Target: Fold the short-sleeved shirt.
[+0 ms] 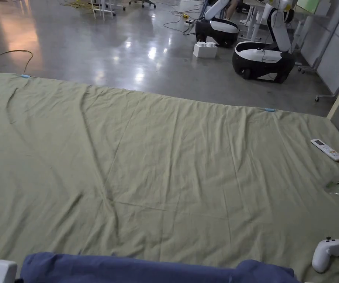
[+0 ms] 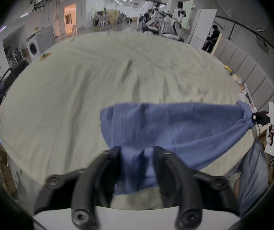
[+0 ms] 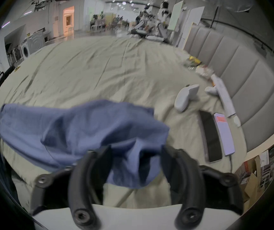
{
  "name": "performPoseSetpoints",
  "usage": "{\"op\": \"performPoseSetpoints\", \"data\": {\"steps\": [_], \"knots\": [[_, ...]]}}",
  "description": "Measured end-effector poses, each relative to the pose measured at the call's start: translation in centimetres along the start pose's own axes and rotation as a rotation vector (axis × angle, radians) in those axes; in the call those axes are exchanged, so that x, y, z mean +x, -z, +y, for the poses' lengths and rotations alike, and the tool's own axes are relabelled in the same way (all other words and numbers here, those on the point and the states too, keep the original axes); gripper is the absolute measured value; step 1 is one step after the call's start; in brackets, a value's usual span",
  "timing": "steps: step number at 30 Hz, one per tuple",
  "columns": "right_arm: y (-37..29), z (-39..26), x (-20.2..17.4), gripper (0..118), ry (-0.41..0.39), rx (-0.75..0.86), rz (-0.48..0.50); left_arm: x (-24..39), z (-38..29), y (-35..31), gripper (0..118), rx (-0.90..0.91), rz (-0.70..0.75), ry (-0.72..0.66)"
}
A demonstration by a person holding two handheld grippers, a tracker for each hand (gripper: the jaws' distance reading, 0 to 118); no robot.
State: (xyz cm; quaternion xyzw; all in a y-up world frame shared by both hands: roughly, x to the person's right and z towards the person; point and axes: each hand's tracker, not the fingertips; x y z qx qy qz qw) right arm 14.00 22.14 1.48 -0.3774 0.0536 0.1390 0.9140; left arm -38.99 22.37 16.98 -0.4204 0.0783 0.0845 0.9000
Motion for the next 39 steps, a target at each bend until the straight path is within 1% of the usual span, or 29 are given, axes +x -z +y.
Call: {"op": "performPoseSetpoints", "data": {"steps": [1,2,5,7,9,11,12,13,15,16,17,18,19,20,21,22,23,28,31,33,34,35,36,38,39], "knots": [[-0.7,0.8,-0.1,74,0.012,0.04,-0.005,0.4,0.7,-0.3,61,0.033,0.021,0.018],[-2.0,1.7,-0.7,78,0.018,0.075,-0.009,0.7,1.3,-0.6,65,0.059,0.031,0.027],[-4.1,4.6,-2.1,80,0.062,0.205,-0.005,2.3,3.9,-1.7,65,0.16,0.04,0.037],[-5.5,6.6,-3.2,80,0.114,0.325,0.018,3.5,5.7,-2.4,65,0.259,0.046,0.028],[-6.5,8.2,-4.5,80,0.136,0.417,0.053,3.7,6.7,-2.0,64,0.35,0.065,0.019],[-6.9,9.4,-5.8,77,0.135,0.503,0.059,4.9,8.1,-2.6,62,0.429,0.079,0.026],[-7.2,10.0,-6.7,73,0.122,0.555,0.056,5.9,8.5,-3.3,59,0.482,0.09,0.029],[-7.6,10.6,-7.6,66,0.108,0.604,0.047,6.6,9.0,-3.8,54,0.532,0.096,0.032],[-8.0,11.5,-8.9,42,0.083,0.688,0.034,7.8,9.9,-4.6,39,0.601,0.114,0.039],[-8.4,12.0,-9.5,30,0.059,0.746,0.028,8.5,10.1,-5.2,27,0.637,0.117,0.053],[-8.4,12.1,-9.7,17,0.077,0.752,0.038,8.9,10.3,-5.5,12,0.662,0.12,0.065],[-8.3,12.3,-10.2,14,0.101,0.755,0.058,9.4,10.6,-5.9,11,0.687,0.119,0.078],[-8.4,12.5,-10.6,12,0.091,0.761,0.045,9.8,10.7,-6.2,8,0.706,0.124,0.082],[-8.6,12.7,-11.1,5,0.082,0.773,0.023,9.7,10.9,-6.3,4,0.718,0.124,0.072],[-8.9,12.8,-11.4,3,0.07,0.817,0.009,9.8,11.1,-6.6,4,0.727,0.111,0.063],[-8.6,13.0,-11.5,3,0.096,0.801,0.041,10.0,11.2,-6.8,3,0.744,0.111,0.055],[-8.8,13.2,-11.6,2,0.088,0.816,0.034,10.1,11.2,-6.9,2,0.755,0.117,0.053],[-8.9,13.6,-11.8,2,0.1,0.828,0.05,9.1,11.3,-6.7,1,0.76,0.122,0.026],[-9.1,13.5,-11.6,2,0.101,0.856,0.055,7.8,10.8,-6.3,1,0.702,0.156,0.002],[-9.1,13.6,-11.6,2,0.088,0.855,0.058,6.4,10.2,-6.0,1,0.656,0.103,-0.041],[-9.1,13.6,-11.5,2,0.084,0.854,0.066,5.7,9.7,-5.9,1,0.645,0.107,-0.058],[-9.0,13.6,-11.5,2,0.078,0.853,0.072,4.8,9.2,-5.6,1,0.602,0.112,-0.059],[-8.8,13.6,-11.6,2,0.07,0.848,0.072,4.2,8.9,-5.6,1,0.543,0.078,-0.054],[-8.6,13.6,-11.5,2,0.067,0.842,0.084,2.1,7.6,-4.9,1,0.458,0.061,-0.091],[-8.4,13.6,-11.6,2,0.066,0.839,0.091,0.9,7.0,-4.5,1,0.38,0.022,-0.115]]}}
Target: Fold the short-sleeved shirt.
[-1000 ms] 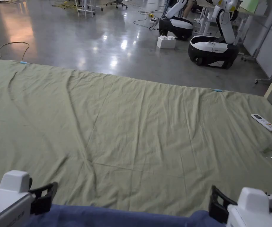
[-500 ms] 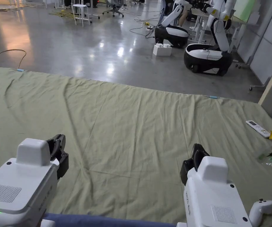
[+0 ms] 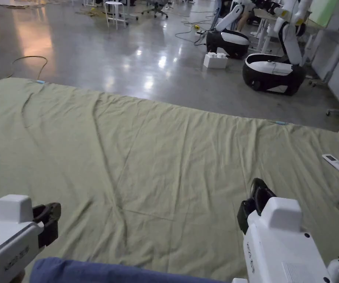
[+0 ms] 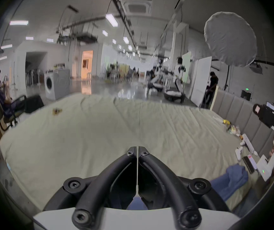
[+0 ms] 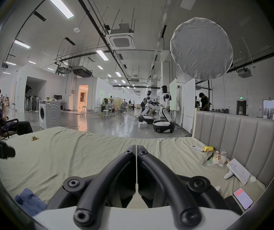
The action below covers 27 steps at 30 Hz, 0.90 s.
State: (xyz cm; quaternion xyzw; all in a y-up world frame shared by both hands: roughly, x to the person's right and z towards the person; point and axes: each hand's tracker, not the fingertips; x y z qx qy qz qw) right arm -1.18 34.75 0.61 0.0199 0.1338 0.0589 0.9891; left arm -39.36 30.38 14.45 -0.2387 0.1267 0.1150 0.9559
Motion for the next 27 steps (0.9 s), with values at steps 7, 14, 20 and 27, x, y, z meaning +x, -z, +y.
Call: {"op": "performPoseSetpoints", "data": {"steps": [7,14,20,27], "knots": [[0.4,-1.3,-1.1,2,-0.016,-0.049,0.034,-7.4,-4.6,1.3,5,-0.291,-0.102,-0.188],[0.7,-2.5,-1.8,2,-0.022,-0.091,0.056,-11.8,-7.0,4.3,77,-0.471,-0.238,-0.406],[0.6,-2.7,-1.9,2,-0.008,-0.117,0.06,-15.6,-9.1,8.0,77,-0.504,-0.415,-0.556],[0.3,-2.8,-1.6,2,0.004,-0.128,0.051,-17.5,-11.4,10.9,75,-0.522,-0.611,-0.786]]}}
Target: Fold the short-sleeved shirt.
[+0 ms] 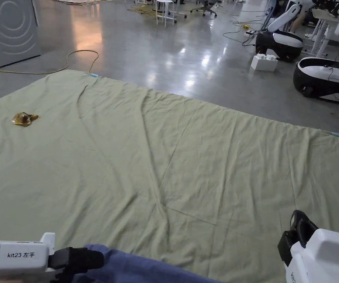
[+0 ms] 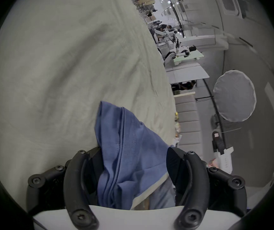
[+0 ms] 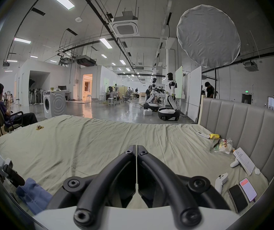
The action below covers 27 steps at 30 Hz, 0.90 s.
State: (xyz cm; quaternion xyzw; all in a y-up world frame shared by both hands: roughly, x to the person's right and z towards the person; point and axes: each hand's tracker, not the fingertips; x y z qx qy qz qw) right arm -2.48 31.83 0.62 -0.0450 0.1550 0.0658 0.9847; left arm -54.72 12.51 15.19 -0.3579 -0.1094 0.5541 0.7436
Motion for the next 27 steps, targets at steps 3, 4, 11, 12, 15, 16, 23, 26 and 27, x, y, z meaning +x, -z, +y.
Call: {"op": "performPoseSetpoints", "data": {"steps": [3,4,11,12,15,16,23,26,27], "knots": [[0.0,-0.2,0.1,2,0.007,-0.009,-0.002,-1.0,-1.3,2.5,48,-0.024,0.02,0.043],[0.0,-0.2,0.1,2,0.014,-0.014,-0.001,-1.1,-1.5,3.2,33,-0.055,0.056,0.067],[-0.3,-0.2,0.7,2,-0.008,-0.019,0.0,2.3,-2.7,2.0,11,-0.038,0.142,0.126],[-0.3,-0.2,0.8,2,-0.008,-0.019,0.0,2.9,-2.8,1.9,11,-0.034,0.171,0.158],[-0.6,0.0,1.2,2,-0.008,-0.008,-0.002,9.8,-5.5,1.1,11,-0.009,0.168,0.153],[-0.8,0.1,1.3,2,-0.016,0.0,-0.005,10.8,-5.7,0.8,11,-0.002,0.163,0.148],[-1.3,0.3,2.8,2,-0.021,0.012,-0.025,11.2,-2.4,-2.0,11,0.03,0.265,0.247],[-1.4,0.2,3.1,2,-0.015,0.012,-0.03,11.4,-0.8,-4.4,11,0.057,0.345,0.281],[-1.4,0.1,3.2,2,-0.011,0.011,-0.031,11.7,-0.7,-5.2,11,0.067,0.367,0.288]]}}
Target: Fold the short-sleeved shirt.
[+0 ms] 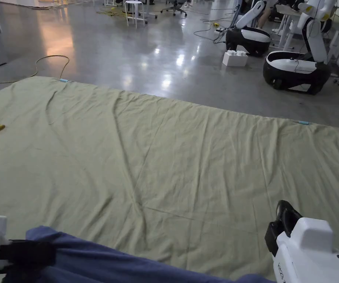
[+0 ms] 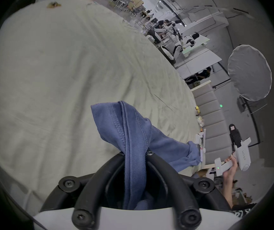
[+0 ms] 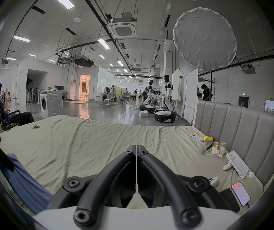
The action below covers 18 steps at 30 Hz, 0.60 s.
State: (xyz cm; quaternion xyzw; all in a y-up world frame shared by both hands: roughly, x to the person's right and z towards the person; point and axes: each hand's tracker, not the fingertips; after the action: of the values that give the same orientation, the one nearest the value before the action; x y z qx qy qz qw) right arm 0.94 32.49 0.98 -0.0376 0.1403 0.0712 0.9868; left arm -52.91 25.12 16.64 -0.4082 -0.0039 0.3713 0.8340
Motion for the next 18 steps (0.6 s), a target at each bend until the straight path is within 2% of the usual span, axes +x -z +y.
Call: {"op": "performPoseSetpoints", "data": {"steps": [7,9,14,18], "knots": [[0.0,-0.5,-0.3,2,0.019,-0.003,0.017,3.9,-1.0,-2.1,11,-0.004,0.212,0.053],[0.1,-0.7,-0.6,2,0.025,-0.006,0.024,5.7,-1.8,-2.0,11,0.008,0.185,0.058],[0.3,-1.2,-1.0,2,0.052,-0.016,0.033,9.4,-2.9,-1.0,11,0.02,-0.023,0.02],[0.4,-1.6,-1.2,2,0.057,-0.025,0.04,12.7,-4.0,1.8,11,-0.012,-0.075,0.04]]}}
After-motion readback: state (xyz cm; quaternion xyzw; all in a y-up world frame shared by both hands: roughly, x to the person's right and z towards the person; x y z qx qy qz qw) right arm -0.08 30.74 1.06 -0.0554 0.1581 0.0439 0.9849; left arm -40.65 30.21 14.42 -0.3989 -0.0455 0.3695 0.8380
